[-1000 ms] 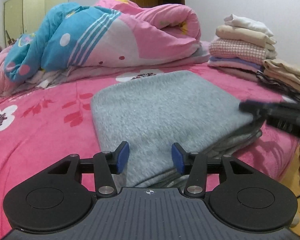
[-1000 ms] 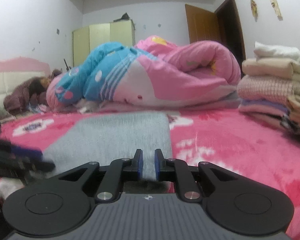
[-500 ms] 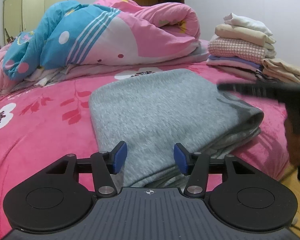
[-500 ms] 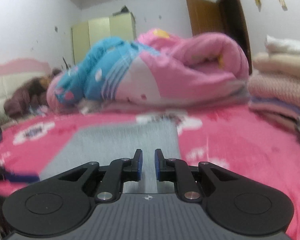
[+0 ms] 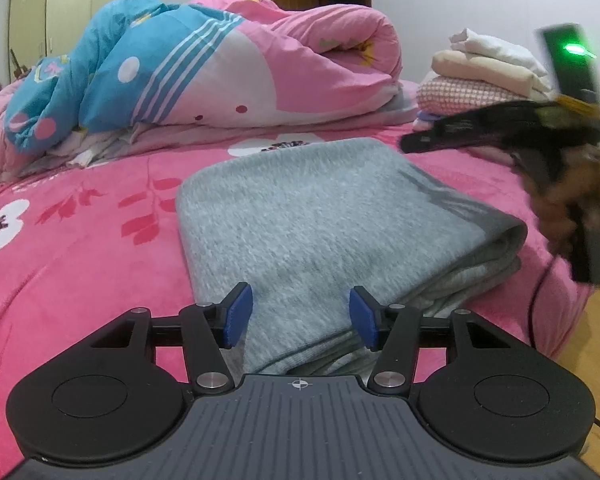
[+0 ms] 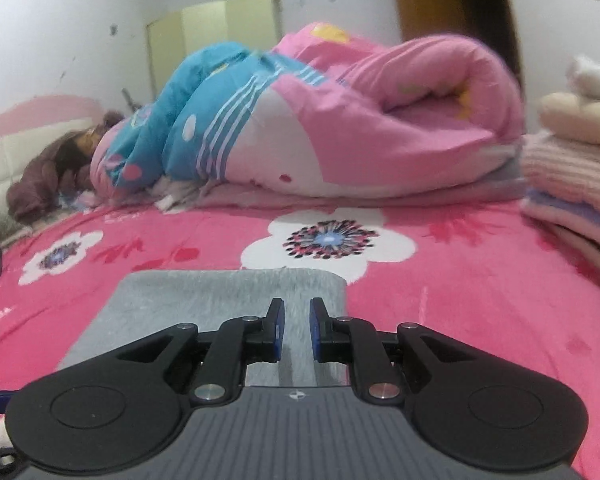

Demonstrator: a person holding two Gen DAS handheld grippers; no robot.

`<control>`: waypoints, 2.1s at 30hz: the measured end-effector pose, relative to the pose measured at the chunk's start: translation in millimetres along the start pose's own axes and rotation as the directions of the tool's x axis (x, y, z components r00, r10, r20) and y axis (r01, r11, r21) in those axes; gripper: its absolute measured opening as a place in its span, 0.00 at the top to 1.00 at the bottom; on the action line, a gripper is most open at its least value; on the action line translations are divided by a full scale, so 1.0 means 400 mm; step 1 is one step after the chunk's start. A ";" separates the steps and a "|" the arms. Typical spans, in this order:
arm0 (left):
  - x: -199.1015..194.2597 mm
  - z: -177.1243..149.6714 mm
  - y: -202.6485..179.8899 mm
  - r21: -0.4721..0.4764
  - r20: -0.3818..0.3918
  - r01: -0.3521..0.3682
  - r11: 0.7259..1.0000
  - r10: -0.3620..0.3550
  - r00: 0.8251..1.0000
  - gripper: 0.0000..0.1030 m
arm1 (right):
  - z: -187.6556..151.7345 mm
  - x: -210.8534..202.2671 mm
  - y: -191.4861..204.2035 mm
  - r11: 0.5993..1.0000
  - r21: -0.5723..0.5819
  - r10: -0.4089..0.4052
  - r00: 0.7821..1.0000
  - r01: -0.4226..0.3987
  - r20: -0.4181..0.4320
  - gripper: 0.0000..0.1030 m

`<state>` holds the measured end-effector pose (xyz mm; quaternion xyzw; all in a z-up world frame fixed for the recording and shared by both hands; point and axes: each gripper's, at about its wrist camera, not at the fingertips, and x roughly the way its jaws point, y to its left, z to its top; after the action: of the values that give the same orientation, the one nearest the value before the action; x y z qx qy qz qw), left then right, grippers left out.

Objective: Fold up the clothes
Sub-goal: 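Open the right tool and withdraw it from the folded sweatpants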

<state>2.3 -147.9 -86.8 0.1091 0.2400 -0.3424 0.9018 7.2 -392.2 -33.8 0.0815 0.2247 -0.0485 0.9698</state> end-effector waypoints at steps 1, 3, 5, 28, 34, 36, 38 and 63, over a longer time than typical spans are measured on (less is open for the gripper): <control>-0.001 -0.001 -0.001 0.003 0.001 0.000 1.000 0.000 1.000 0.47 | -0.004 0.040 -0.019 1.000 0.020 0.008 0.999 -0.007 -0.044 0.86; -0.002 -0.002 -0.002 0.009 0.002 0.000 1.000 0.000 1.000 0.47 | -0.004 0.086 -0.055 0.997 0.072 0.027 0.994 -0.019 -0.102 0.86; -0.001 -0.002 -0.002 0.016 0.002 -0.003 1.000 0.003 1.000 0.47 | 0.003 0.101 -0.088 0.990 0.136 0.048 0.990 -0.030 -0.130 0.86; -0.005 -0.006 0.001 0.009 0.002 0.007 1.000 -0.007 1.000 0.44 | 0.162 0.290 0.184 0.965 0.082 0.261 0.898 -0.248 -0.355 0.83; -0.010 -0.006 0.003 0.011 0.003 0.012 1.000 -0.012 1.000 0.44 | 0.143 0.278 0.177 0.997 0.027 0.080 0.949 -0.075 -0.304 0.83; -0.010 -0.004 0.006 0.004 0.003 0.018 1.000 -0.018 1.000 0.44 | 0.151 0.213 0.158 0.997 0.034 0.077 0.961 -0.071 -0.265 0.82; -0.007 -0.002 0.008 -0.002 0.000 0.022 1.000 -0.022 1.000 0.43 | 0.159 0.151 0.138 0.996 0.037 0.088 0.968 -0.082 -0.236 0.81; -0.008 0.098 0.029 -0.037 0.058 -0.024 0.999 0.026 0.998 0.39 | -0.065 -0.193 0.115 0.999 -0.048 0.021 1.000 -0.019 0.022 0.69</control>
<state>22.0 -151.8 -51.0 0.0855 0.2183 -0.3297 0.9145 -67.0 -337.8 -16.5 0.0601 0.2141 -0.0343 0.9743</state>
